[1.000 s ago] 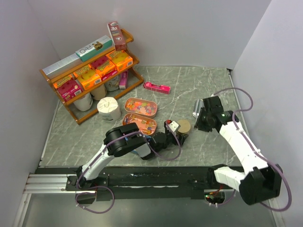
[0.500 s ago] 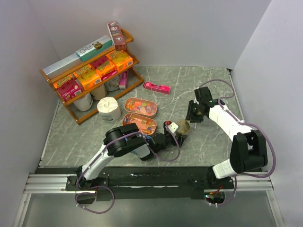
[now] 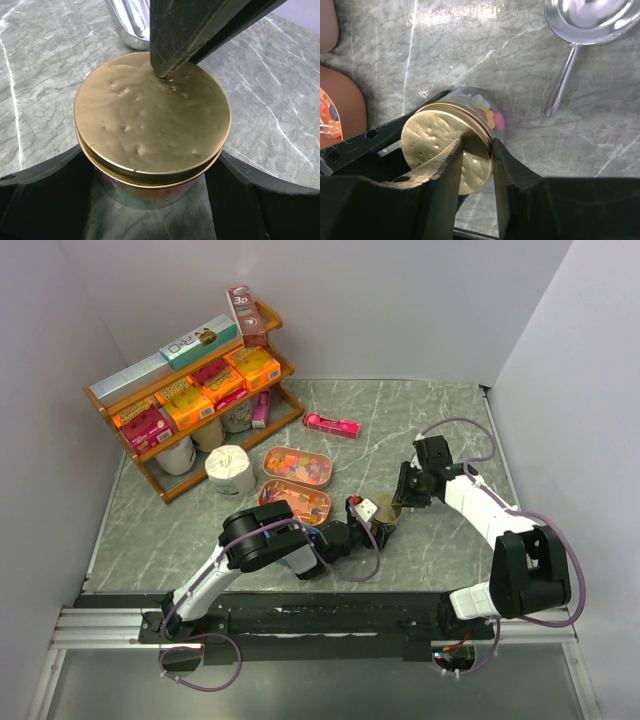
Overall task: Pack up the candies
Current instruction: Screw the bottle lid onto the packing bottle.
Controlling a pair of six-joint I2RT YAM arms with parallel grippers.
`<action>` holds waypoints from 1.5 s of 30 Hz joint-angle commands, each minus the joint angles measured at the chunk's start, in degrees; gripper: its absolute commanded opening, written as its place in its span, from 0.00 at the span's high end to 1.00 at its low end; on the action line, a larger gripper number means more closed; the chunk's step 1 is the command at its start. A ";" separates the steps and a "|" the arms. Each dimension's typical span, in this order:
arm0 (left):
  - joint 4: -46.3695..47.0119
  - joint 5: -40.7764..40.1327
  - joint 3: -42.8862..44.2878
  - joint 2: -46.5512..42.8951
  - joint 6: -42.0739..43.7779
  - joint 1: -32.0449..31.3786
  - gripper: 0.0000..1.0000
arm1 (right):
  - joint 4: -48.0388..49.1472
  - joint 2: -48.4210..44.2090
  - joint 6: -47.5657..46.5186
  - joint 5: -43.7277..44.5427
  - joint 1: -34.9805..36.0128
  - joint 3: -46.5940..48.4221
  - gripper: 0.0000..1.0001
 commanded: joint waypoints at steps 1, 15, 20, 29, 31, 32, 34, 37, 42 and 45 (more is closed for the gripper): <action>-14.61 0.71 -2.17 4.91 -1.93 -0.37 0.51 | -2.68 0.12 0.62 -0.50 0.36 -2.12 0.70; -17.69 0.54 0.21 6.05 -1.76 -0.37 0.51 | -6.63 -4.00 3.78 -5.15 5.37 -9.84 0.86; -18.22 0.36 1.09 6.49 -1.41 -0.37 0.51 | -10.75 -13.30 8.00 -6.30 7.13 -13.98 0.88; -14.18 -2.28 -2.86 6.14 1.93 -0.90 0.53 | -23.42 -22.47 13.98 10.29 5.11 -2.05 0.89; -13.74 -2.28 -3.48 6.23 2.37 -1.08 0.53 | -21.94 -20.37 13.99 11.80 3.62 -0.28 0.88; -13.74 -2.28 -3.57 6.23 2.37 -1.08 0.53 | -20.88 -19.48 13.64 11.46 2.83 0.86 0.88; -13.56 -2.28 -3.92 6.32 2.72 -1.34 0.53 | -18.33 -16.59 12.32 10.76 1.95 1.92 0.83; -13.74 -2.10 -3.92 6.32 2.63 -1.43 0.54 | -12.97 -11.07 8.98 9.17 1.94 4.20 0.74; -14.09 -1.57 -3.48 6.67 2.55 -1.52 0.54 | -8.14 -1.21 4.94 7.06 1.94 8.43 0.72; -14.18 -1.40 -3.48 6.67 2.46 -1.52 0.54 | -6.02 1.17 3.18 7.41 1.85 8.52 0.69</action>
